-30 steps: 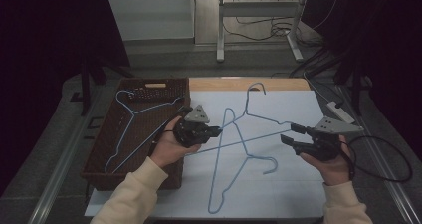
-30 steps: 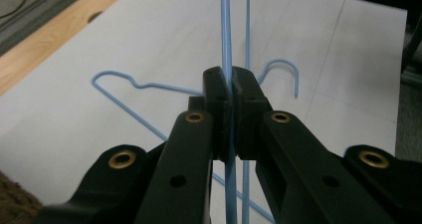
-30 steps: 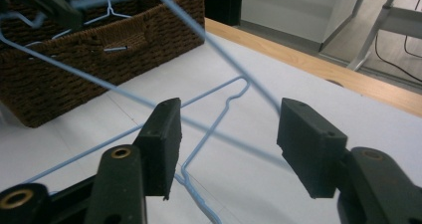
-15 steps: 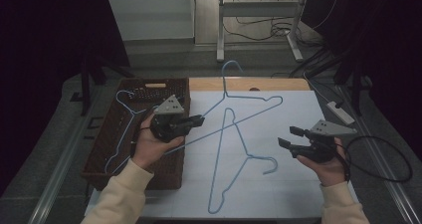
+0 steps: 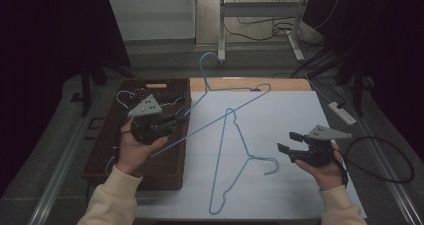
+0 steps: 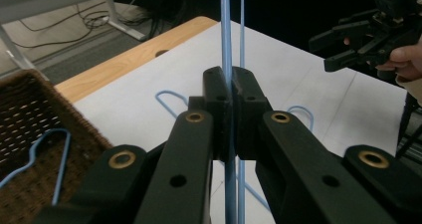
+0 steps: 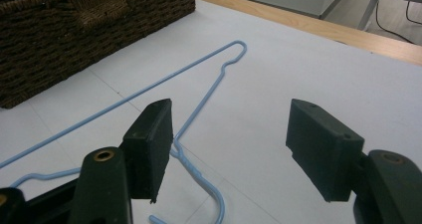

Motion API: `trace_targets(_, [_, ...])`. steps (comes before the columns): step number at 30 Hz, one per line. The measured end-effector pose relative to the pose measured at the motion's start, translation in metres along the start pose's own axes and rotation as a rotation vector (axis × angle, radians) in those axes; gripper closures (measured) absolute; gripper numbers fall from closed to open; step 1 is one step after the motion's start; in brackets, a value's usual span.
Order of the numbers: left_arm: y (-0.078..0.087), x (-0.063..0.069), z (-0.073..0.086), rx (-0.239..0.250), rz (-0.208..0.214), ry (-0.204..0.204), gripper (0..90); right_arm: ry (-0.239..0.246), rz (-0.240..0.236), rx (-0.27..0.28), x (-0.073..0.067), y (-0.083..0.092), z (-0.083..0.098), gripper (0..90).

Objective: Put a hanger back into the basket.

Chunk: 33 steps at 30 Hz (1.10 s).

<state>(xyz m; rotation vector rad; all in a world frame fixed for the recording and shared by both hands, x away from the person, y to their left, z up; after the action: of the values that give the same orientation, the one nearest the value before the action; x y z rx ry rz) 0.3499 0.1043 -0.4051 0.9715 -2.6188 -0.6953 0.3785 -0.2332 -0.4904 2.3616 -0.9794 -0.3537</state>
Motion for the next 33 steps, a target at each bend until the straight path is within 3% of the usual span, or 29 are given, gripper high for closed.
trace_targets(15, [0.037,-0.025,0.021,0.063,-0.076,0.041,87.1,-0.014,0.004,-0.04,0.001,-0.003,0.02,35.3])
trace_targets(33, [0.052,-0.044,0.045,0.042,-0.124,0.083,87.2,-0.02,-0.002,-0.05,-0.001,-0.006,0.029,34.9])
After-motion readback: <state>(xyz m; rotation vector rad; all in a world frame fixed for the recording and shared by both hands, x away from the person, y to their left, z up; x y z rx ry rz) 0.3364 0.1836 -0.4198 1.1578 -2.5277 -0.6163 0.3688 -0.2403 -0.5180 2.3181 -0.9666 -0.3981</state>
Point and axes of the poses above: each handheld gripper's, and its own axes: y roughly backward along the jaws, z roughly out of its underside, x roughly to its right, the point moved 10 cm from there along -y, roughly forward along the jaws, and after that the axes turned 6 degrees about -x, right-handed, at the moved point
